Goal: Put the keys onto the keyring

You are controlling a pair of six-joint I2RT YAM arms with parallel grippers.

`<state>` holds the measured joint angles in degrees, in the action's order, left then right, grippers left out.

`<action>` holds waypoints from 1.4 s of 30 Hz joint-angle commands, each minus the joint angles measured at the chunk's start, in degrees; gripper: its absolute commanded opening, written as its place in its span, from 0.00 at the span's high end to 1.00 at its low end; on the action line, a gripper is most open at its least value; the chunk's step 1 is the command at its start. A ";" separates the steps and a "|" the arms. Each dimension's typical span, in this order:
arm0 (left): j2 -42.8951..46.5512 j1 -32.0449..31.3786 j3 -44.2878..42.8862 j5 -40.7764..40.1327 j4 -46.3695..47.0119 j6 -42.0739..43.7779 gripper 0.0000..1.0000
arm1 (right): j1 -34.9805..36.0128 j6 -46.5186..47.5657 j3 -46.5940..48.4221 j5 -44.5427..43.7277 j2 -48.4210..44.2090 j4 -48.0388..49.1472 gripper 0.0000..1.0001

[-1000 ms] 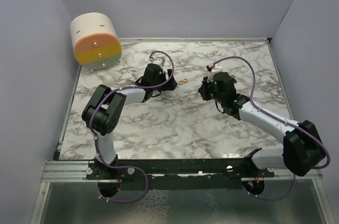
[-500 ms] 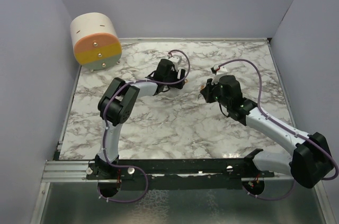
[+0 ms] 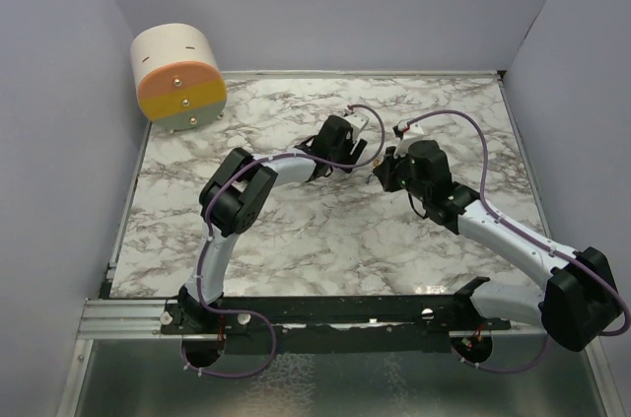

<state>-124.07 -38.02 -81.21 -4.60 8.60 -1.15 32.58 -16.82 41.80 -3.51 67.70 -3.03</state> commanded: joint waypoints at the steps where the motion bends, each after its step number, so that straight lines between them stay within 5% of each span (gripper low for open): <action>1: -1.98 -0.04 0.36 -6.07 -4.40 2.64 0.31 | 0.29 0.01 -0.62 0.98 -1.22 0.35 0.99; 35: -3.99 1.42 1.65 4.03 -5.07 0.31 0.49 | 0.29 -0.05 -0.76 0.08 -1.21 0.30 0.99; 42: -3.89 2.05 2.49 4.17 -4.93 -0.16 0.61 | 0.29 0.09 -0.77 0.12 -1.17 0.31 0.99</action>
<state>-124.53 -36.80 -80.86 -0.78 9.80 -1.63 32.58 -16.82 41.60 -3.55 67.70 -3.05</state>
